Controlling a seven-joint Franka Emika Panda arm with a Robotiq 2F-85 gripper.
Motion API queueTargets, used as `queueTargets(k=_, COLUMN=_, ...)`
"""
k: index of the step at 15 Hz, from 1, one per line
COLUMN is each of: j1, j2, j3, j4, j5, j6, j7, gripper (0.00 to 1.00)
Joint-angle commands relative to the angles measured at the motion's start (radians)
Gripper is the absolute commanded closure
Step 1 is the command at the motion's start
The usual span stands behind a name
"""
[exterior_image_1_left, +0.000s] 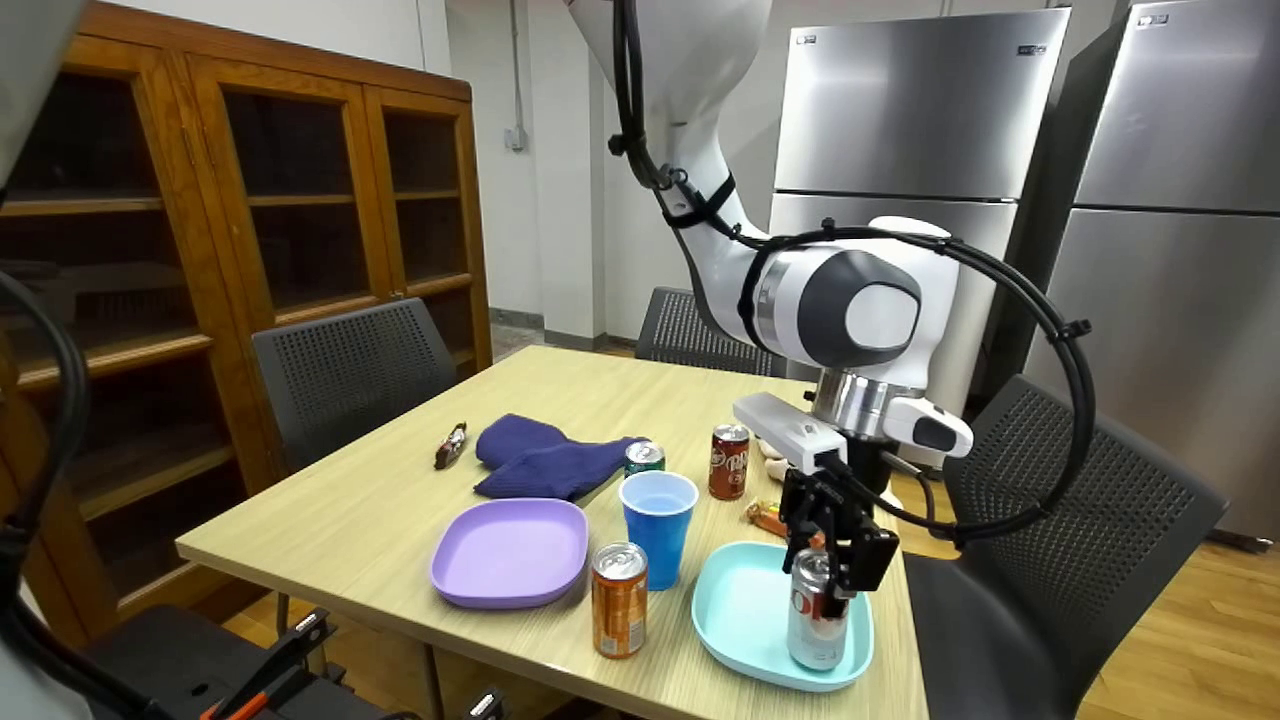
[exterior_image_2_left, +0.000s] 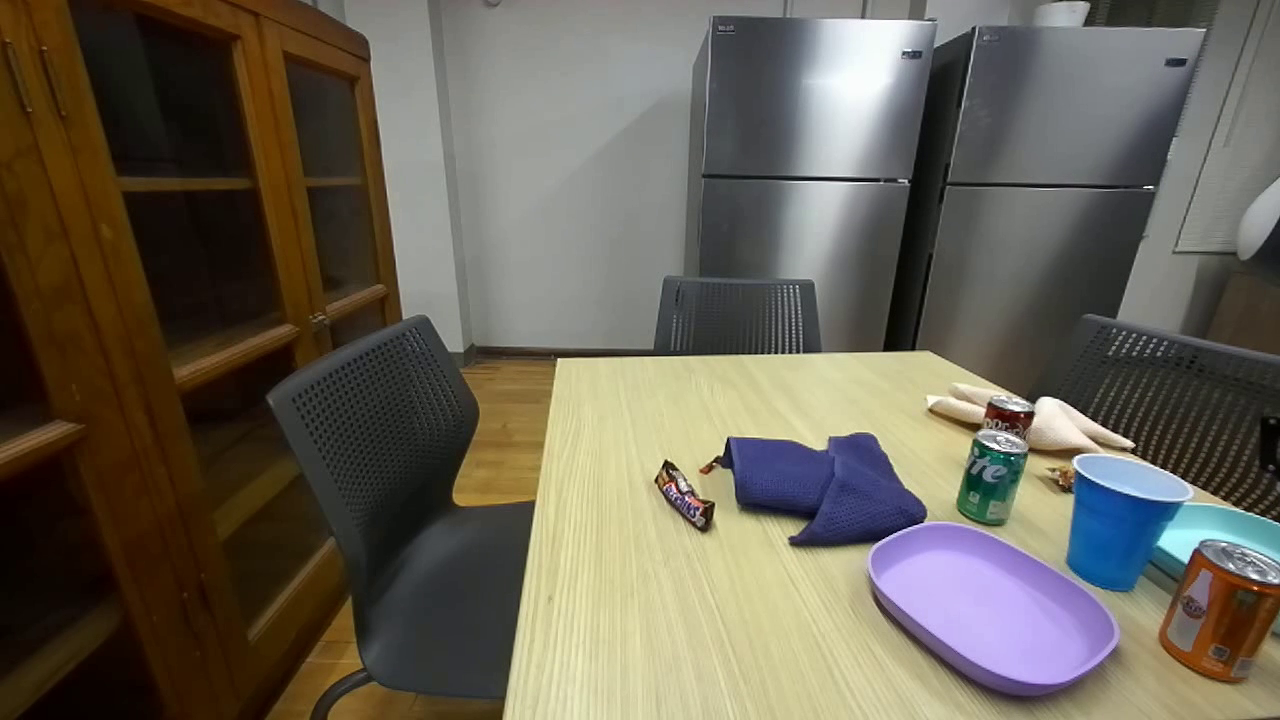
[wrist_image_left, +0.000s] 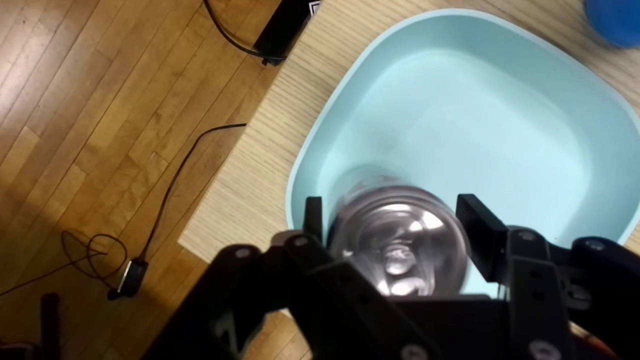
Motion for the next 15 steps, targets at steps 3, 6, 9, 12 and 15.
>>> queueTargets(k=3, j1=0.001, j2=-0.050, j3=0.003, j4=-0.018, j5=0.009, j6=0.014, j7=-0.014, gripper=0.00)
queueTargets(k=6, j1=0.019, j2=-0.095, j3=-0.014, j4=-0.032, j5=-0.019, j6=-0.015, j7=0.008, gripper=0.00)
queueTargets(k=9, j1=0.050, j2=-0.166, j3=-0.032, j4=-0.065, j5=-0.073, j6=-0.034, j7=0.017, gripper=0.00)
queueTargets(k=12, j1=0.081, j2=-0.241, j3=-0.044, j4=-0.108, j5=-0.132, j6=-0.034, j7=0.038, gripper=0.00)
queueTargets(k=15, j1=0.105, j2=-0.322, j3=-0.039, j4=-0.170, j5=-0.188, j6=-0.006, j7=0.027, gripper=0.00)
